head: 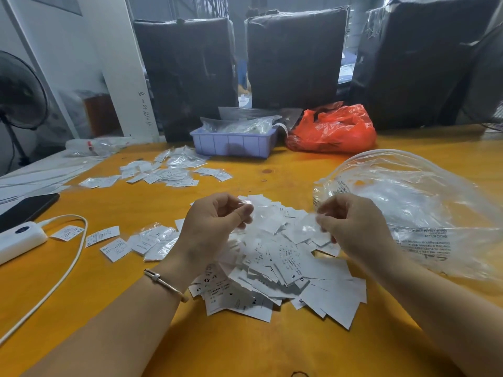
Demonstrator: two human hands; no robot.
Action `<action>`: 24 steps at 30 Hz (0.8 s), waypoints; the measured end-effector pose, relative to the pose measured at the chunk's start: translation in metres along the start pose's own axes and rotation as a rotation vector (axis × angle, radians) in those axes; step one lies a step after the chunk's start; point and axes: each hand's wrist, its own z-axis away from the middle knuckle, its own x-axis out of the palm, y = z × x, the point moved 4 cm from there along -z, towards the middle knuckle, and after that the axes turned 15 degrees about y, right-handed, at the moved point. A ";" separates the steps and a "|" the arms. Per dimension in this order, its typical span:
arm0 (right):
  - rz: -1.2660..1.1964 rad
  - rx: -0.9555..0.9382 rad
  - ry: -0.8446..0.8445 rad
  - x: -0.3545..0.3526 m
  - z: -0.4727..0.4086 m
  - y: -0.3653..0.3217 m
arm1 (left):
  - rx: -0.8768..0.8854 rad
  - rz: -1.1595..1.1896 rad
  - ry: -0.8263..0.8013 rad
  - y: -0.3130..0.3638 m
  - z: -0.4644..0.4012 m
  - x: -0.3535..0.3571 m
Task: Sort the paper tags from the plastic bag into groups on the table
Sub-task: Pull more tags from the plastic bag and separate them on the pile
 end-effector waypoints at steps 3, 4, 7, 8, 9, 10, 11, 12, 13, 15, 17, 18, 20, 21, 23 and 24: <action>0.376 -0.174 0.015 -0.004 0.000 -0.005 | -0.012 0.003 0.002 -0.001 0.000 -0.001; 0.480 -0.207 -0.008 -0.003 0.003 -0.007 | -0.017 0.008 -0.002 -0.001 0.000 -0.001; 0.665 -0.379 0.006 0.002 0.011 -0.020 | -0.046 0.047 -0.044 0.001 0.002 0.001; 0.647 -0.470 0.039 0.002 0.015 -0.027 | -0.056 0.066 -0.055 0.001 0.003 0.001; 0.585 -0.566 0.063 0.002 0.018 -0.034 | -0.062 0.078 -0.062 0.001 0.003 0.002; 0.494 -0.652 0.073 0.002 0.023 -0.040 | -0.065 0.080 -0.067 0.001 0.003 0.003; 0.389 -0.692 0.028 0.002 0.026 -0.044 | -0.063 0.075 -0.072 0.001 0.003 0.003; 0.287 -0.671 -0.065 0.005 0.029 -0.045 | -0.061 0.072 -0.079 0.000 0.004 0.004; 0.205 -0.605 -0.185 0.009 0.032 -0.043 | -0.061 0.073 -0.084 0.000 0.004 0.005; 0.146 -0.478 -0.411 0.018 0.035 -0.035 | -0.065 0.082 -0.087 -0.002 0.004 0.005; 0.162 -0.438 -0.516 0.023 0.034 -0.029 | -0.061 0.077 -0.081 -0.002 0.003 0.005; 0.158 -0.426 -0.547 0.024 0.033 -0.028 | -0.057 0.068 -0.076 -0.002 0.003 0.005; 0.127 -0.377 -0.622 0.023 0.030 -0.026 | -0.046 0.032 -0.071 -0.002 0.003 0.005; 0.111 -0.342 -0.673 0.023 0.029 -0.025 | -0.038 0.007 -0.070 -0.002 0.003 0.005; 0.112 -0.306 -0.756 0.020 0.028 -0.022 | -0.022 -0.023 -0.060 -0.001 0.002 0.003; 0.130 -0.304 -0.773 0.019 0.027 -0.020 | -0.015 -0.025 -0.057 -0.001 0.002 0.003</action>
